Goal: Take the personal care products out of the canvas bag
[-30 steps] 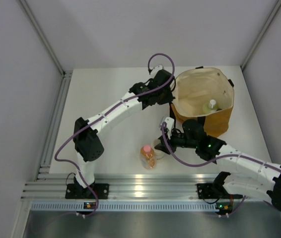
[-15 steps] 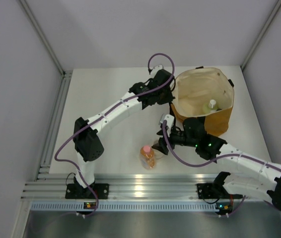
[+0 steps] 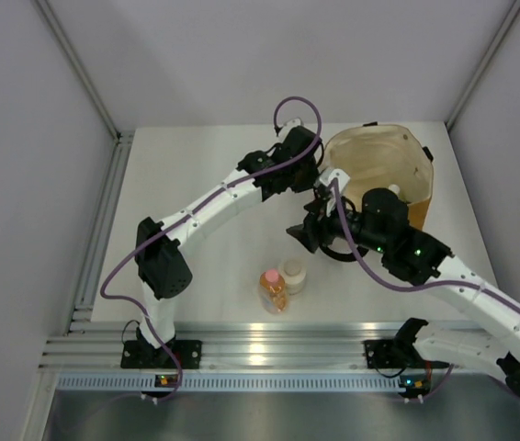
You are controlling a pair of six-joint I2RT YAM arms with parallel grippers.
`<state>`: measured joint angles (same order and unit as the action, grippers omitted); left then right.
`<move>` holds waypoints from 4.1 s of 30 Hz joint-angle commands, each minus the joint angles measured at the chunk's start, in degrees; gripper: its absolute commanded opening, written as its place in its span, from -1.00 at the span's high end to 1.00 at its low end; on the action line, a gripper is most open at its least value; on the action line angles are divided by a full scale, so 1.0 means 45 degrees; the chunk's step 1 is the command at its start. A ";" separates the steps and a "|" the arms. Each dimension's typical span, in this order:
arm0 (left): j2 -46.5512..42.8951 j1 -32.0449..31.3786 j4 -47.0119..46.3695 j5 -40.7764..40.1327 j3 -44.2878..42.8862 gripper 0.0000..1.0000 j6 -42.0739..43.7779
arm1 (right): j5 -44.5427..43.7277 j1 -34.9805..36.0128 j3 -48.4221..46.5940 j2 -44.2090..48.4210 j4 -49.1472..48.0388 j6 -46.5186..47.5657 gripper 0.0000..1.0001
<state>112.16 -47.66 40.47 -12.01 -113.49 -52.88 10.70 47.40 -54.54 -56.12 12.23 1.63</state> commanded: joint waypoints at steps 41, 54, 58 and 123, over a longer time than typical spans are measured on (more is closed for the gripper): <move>-0.1076 -0.0405 -0.0126 -0.0748 0.1840 1.00 -0.1275 | -0.6477 -0.6294 0.1087 -0.0008 0.4177 -0.4327 -0.34; -0.0979 -0.0971 -0.0126 -0.1569 0.2310 1.00 -0.1295 | -0.6011 -0.6665 0.1672 -0.0479 0.2674 -0.3819 -0.39; -0.1057 -0.1089 -0.0126 -0.1978 0.2466 1.00 -0.1548 | -0.5349 -0.6743 0.0971 -0.0459 0.2692 -0.3566 -0.44; -0.0295 -0.1890 -0.0126 -0.2995 0.1470 1.00 -0.1784 | -0.3082 -1.0025 -0.3562 -0.6434 0.3181 0.0458 -0.14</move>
<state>110.56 -55.90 39.35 -25.08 -105.32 -61.69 -5.23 3.70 -67.81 -83.46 28.36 2.92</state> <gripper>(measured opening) 0.033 0.574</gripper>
